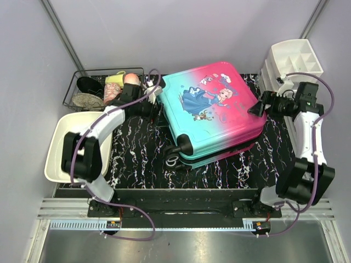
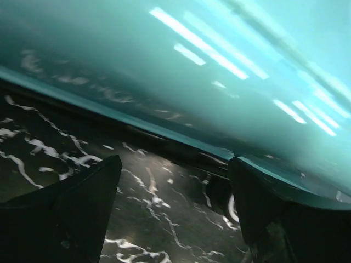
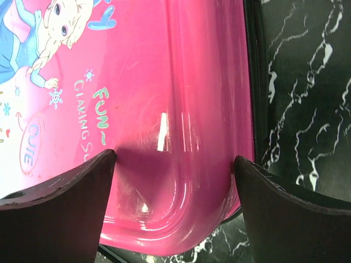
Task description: Open, take out, and arrange the luggage
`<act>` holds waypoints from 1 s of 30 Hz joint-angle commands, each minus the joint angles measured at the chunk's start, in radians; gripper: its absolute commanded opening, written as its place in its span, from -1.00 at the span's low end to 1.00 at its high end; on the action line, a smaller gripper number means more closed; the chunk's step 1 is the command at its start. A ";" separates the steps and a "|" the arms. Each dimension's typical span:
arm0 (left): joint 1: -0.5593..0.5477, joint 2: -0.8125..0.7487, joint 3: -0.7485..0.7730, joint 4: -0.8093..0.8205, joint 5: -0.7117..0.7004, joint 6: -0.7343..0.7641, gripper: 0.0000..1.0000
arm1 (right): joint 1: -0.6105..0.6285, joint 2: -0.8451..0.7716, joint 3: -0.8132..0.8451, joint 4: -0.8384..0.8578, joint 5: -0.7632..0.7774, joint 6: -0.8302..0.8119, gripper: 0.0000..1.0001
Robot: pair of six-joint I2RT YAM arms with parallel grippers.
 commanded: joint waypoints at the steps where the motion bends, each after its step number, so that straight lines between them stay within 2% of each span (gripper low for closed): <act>1: -0.015 0.188 0.250 0.164 -0.012 -0.015 0.67 | 0.042 -0.107 -0.119 -0.219 -0.117 0.096 0.82; 4: -0.018 0.301 0.385 0.162 -0.007 -0.001 0.61 | 0.042 -0.157 -0.169 -0.162 -0.126 0.168 0.85; 8: -0.017 0.362 0.490 0.159 -0.028 0.036 0.61 | 0.042 -0.183 -0.214 -0.059 -0.132 0.288 0.86; 10: 0.002 0.356 0.548 0.096 -0.027 0.083 0.68 | 0.042 -0.180 -0.214 -0.026 -0.130 0.331 0.88; 14: 0.067 0.281 0.654 -0.231 0.057 0.309 0.86 | 0.042 -0.196 -0.185 -0.028 -0.095 0.331 0.93; 16: 0.123 0.185 0.633 -0.328 0.103 0.456 0.92 | 0.042 -0.217 -0.165 -0.060 -0.072 0.277 1.00; 17: 0.138 0.149 0.620 -0.443 0.131 0.515 0.94 | 0.042 -0.223 -0.138 -0.073 -0.068 0.253 0.99; 18: 0.146 0.114 0.596 -0.499 0.136 0.633 0.97 | 0.042 -0.228 -0.121 -0.082 -0.060 0.218 0.99; 21: 0.149 -0.063 0.501 -0.698 0.152 0.836 0.98 | 0.042 -0.225 -0.038 -0.122 -0.037 0.142 0.99; 27: 0.105 -0.276 0.245 -0.737 0.136 0.907 0.98 | 0.042 -0.228 0.082 -0.162 -0.029 0.058 0.99; 30: -0.010 -0.300 0.150 -0.680 0.036 0.871 0.98 | 0.042 -0.266 0.088 -0.136 -0.043 0.035 0.99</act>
